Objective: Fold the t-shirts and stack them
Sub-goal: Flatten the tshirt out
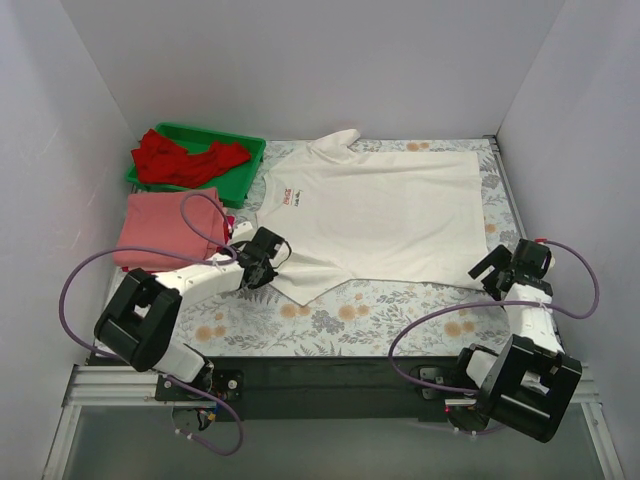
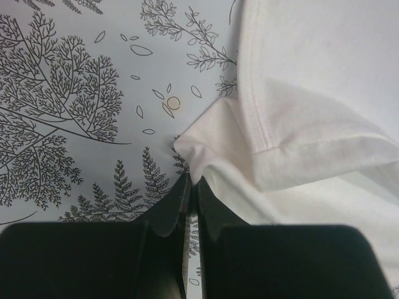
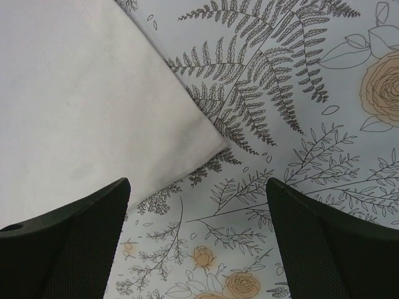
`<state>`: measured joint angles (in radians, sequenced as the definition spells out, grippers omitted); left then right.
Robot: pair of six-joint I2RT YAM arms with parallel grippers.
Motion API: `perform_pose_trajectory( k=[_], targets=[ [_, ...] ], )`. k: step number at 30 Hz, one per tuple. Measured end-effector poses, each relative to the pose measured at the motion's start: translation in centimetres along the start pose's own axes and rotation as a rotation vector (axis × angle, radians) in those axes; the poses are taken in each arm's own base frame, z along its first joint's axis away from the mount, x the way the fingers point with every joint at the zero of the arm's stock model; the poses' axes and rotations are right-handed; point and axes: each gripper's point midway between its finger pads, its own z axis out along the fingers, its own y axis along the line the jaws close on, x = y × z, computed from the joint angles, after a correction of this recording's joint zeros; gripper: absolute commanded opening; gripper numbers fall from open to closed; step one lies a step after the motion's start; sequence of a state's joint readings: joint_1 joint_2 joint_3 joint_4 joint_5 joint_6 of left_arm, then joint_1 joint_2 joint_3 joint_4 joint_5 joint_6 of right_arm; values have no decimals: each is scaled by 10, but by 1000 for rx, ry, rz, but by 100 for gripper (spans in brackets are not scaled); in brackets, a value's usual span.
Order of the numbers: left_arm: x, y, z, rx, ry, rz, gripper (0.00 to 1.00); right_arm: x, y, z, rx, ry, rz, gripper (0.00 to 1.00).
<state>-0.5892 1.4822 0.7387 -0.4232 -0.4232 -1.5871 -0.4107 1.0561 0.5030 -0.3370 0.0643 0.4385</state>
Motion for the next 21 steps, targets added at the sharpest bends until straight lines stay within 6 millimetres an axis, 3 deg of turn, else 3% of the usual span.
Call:
perform_pose_trajectory(
  k=[8,15,21],
  targets=[
    [3,1,-3,38,-3,15,0,8,0,12,6,53,14,87],
    [0,0,-7,69,-22,32,0,-13,24,31,-90,21,13,78],
    [0,0,-7,70,-24,44,0,-16,32,37,-134,21,23,51]
  ],
)
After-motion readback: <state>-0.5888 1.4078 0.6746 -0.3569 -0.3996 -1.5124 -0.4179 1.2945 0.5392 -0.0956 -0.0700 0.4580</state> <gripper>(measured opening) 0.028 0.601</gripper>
